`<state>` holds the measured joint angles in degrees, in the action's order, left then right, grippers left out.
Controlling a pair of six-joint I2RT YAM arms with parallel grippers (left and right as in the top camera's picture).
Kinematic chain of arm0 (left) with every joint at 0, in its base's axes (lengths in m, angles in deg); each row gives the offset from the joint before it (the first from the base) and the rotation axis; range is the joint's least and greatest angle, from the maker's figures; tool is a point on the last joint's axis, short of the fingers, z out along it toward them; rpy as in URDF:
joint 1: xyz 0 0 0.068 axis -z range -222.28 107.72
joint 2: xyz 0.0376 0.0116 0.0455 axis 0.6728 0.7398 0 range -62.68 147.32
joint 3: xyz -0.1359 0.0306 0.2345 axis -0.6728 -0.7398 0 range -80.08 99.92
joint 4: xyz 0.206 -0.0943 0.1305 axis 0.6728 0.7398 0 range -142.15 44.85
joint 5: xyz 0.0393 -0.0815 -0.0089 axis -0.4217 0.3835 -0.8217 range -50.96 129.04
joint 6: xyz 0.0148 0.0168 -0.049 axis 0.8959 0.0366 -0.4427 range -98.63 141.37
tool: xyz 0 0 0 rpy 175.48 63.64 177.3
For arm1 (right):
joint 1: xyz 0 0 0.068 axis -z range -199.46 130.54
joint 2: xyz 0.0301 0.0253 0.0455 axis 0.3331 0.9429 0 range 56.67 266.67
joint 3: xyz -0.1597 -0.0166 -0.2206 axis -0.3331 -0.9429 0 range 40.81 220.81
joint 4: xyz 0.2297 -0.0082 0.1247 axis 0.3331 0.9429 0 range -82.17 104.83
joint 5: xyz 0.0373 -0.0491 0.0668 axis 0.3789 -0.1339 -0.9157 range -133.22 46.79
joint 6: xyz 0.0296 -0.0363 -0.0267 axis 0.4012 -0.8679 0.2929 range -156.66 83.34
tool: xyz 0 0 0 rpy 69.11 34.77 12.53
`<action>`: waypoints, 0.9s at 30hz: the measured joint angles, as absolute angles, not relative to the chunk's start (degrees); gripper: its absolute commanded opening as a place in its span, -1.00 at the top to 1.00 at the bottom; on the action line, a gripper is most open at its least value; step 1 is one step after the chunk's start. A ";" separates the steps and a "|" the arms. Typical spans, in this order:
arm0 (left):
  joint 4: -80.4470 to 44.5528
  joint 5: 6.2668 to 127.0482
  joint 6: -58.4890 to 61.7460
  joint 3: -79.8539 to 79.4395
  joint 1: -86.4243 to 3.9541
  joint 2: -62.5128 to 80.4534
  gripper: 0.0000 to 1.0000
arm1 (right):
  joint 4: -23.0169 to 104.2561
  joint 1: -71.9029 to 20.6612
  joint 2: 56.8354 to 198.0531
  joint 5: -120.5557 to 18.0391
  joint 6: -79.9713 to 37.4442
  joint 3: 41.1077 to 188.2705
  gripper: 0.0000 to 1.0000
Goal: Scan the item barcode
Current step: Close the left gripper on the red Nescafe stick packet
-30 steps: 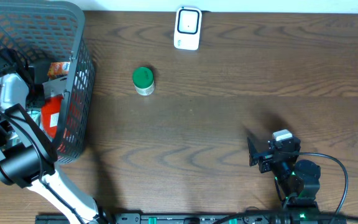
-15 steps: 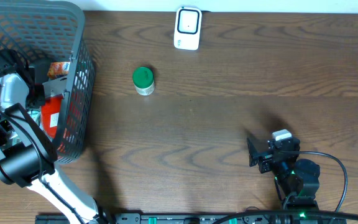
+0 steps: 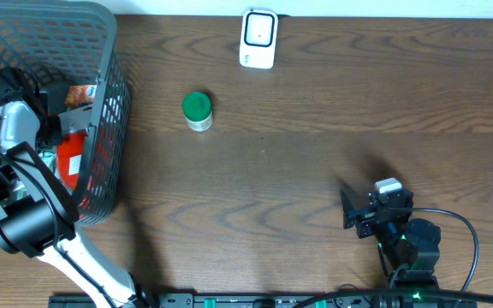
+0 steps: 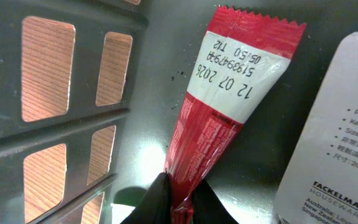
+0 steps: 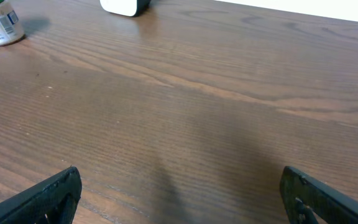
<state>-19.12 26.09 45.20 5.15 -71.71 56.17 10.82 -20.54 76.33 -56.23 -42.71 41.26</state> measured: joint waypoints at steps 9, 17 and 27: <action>-19.14 26.07 45.20 5.15 -71.71 56.17 0.74 | 10.82 -20.54 76.33 -56.06 -42.73 41.26 -0.98; -19.66 26.29 45.20 5.13 -71.71 54.18 0.74 | 10.80 -20.54 76.33 -56.06 -42.73 41.26 -0.98; -19.90 26.53 45.20 5.13 -71.71 49.11 0.74 | 10.66 -20.54 76.33 -56.03 -42.73 41.26 -0.99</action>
